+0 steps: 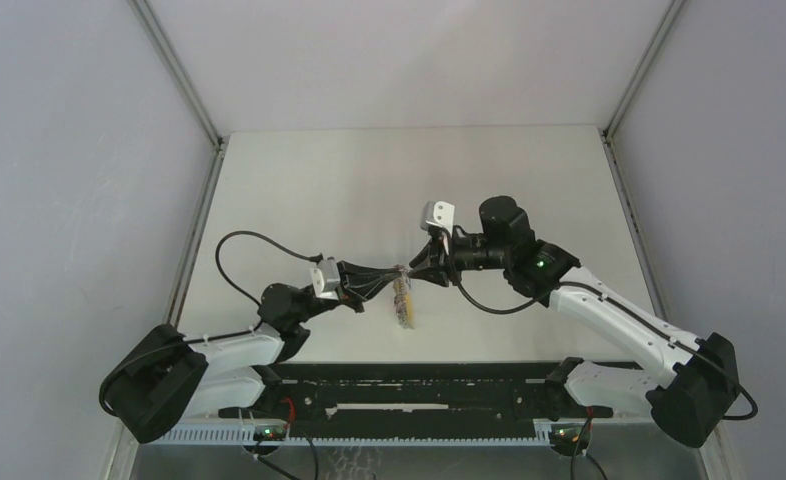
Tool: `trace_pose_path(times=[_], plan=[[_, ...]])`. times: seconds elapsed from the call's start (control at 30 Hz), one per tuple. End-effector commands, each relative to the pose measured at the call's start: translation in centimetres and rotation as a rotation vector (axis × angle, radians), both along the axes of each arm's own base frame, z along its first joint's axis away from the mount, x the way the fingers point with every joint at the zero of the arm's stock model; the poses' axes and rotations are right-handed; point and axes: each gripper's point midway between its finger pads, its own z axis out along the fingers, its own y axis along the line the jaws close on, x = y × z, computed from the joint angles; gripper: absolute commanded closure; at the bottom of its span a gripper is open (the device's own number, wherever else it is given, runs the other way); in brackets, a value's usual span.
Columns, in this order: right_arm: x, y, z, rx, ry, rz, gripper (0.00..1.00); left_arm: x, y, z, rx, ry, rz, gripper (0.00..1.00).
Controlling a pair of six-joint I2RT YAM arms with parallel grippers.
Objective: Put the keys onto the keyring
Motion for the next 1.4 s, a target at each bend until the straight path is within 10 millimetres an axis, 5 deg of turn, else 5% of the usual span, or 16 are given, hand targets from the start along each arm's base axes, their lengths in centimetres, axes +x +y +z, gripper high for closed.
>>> trace_pose_path(times=[0.0, 0.73, 1.0, 1.37], plan=[[0.0, 0.7, 0.9, 0.046, -0.042, 0.053, 0.76, -0.9, 0.5, 2.2, -0.063, -0.077, -0.011, 1.00], [0.2, 0.4, -0.3, -0.023, -0.068, 0.090, 1.00, -1.2, 0.8, 2.0, -0.064, -0.077, -0.008, 0.99], [0.7, -1.8, 0.3, -0.268, -0.143, 0.002, 1.00, -0.8, 0.2, 0.7, -0.020, -0.044, -0.021, 0.65], [0.3, -1.8, -0.7, -0.570, -0.242, 0.056, 1.00, -0.5, -0.3, 0.6, 0.011, -0.027, -0.030, 0.57]])
